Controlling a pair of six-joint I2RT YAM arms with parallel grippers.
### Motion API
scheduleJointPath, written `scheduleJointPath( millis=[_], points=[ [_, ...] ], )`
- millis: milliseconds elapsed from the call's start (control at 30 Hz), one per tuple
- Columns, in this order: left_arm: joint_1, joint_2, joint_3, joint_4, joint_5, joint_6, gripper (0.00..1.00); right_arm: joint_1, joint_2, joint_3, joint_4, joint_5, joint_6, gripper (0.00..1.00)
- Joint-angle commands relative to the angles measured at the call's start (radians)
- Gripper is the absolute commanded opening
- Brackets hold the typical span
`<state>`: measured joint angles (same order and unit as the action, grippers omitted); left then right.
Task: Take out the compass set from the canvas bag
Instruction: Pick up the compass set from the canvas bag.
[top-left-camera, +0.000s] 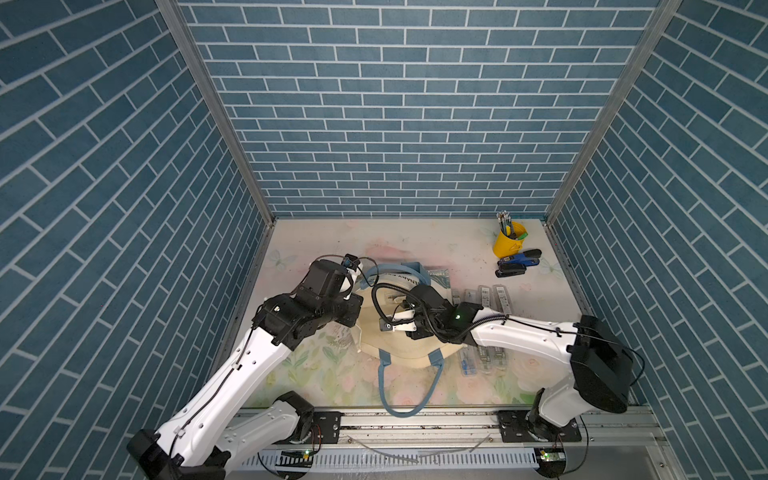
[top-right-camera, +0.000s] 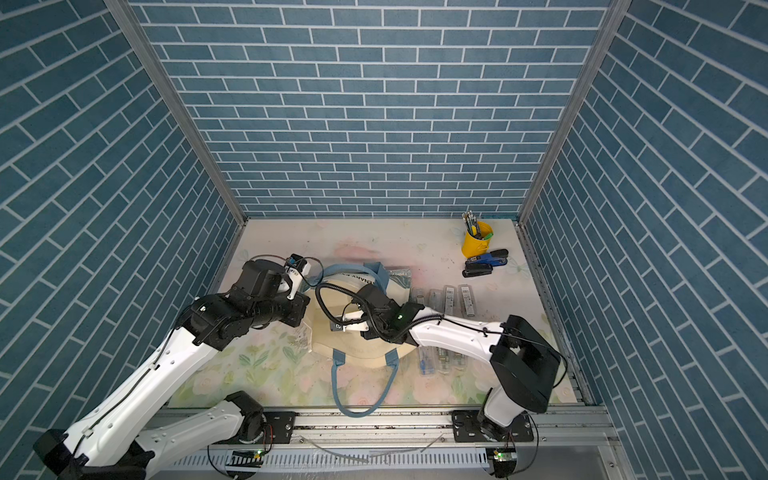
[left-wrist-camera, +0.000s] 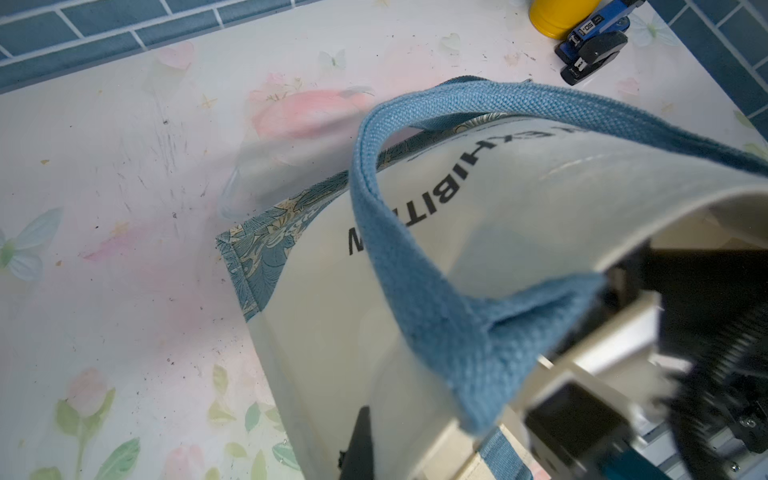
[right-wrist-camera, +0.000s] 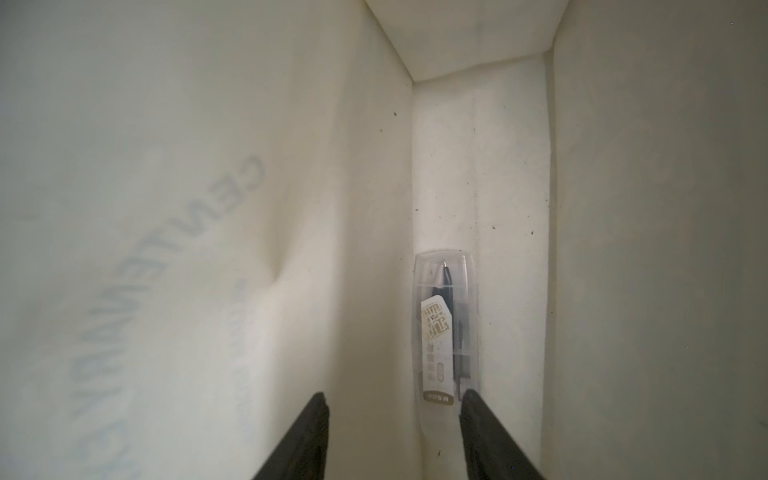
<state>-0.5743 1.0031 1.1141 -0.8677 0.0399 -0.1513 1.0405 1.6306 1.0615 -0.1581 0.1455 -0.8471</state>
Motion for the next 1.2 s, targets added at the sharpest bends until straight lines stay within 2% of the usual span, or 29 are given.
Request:
scheduleJointPath(
  millis=[0,200,467,833,900,1000,1167],
  points=[
    [-0.002,0.0,0.034,0.014,0.045,0.035,0.0,-0.024,0.072,0.085,0.064,0.018,-0.062,0.53],
    [-0.001,-0.001,0.029,0.012,0.051,0.046,0.0,-0.061,0.204,0.173,0.047,0.066,-0.059,0.55],
    [-0.001,-0.007,0.013,0.013,0.052,0.05,0.0,-0.091,0.305,0.217,0.054,0.022,-0.052,0.57],
    [-0.001,0.017,0.022,0.016,0.072,0.067,0.0,-0.091,0.361,0.242,0.163,-0.019,-0.075,0.62],
    [-0.001,0.021,0.02,0.019,0.078,0.07,0.0,-0.094,0.376,0.266,0.175,-0.027,-0.039,0.65],
    [-0.002,0.026,0.02,0.021,0.085,0.071,0.0,-0.11,0.424,0.343,0.121,-0.058,0.099,0.68],
    [-0.002,0.028,0.01,0.032,0.1,0.08,0.0,-0.111,0.52,0.396,0.072,-0.1,0.196,0.72]
  ],
)
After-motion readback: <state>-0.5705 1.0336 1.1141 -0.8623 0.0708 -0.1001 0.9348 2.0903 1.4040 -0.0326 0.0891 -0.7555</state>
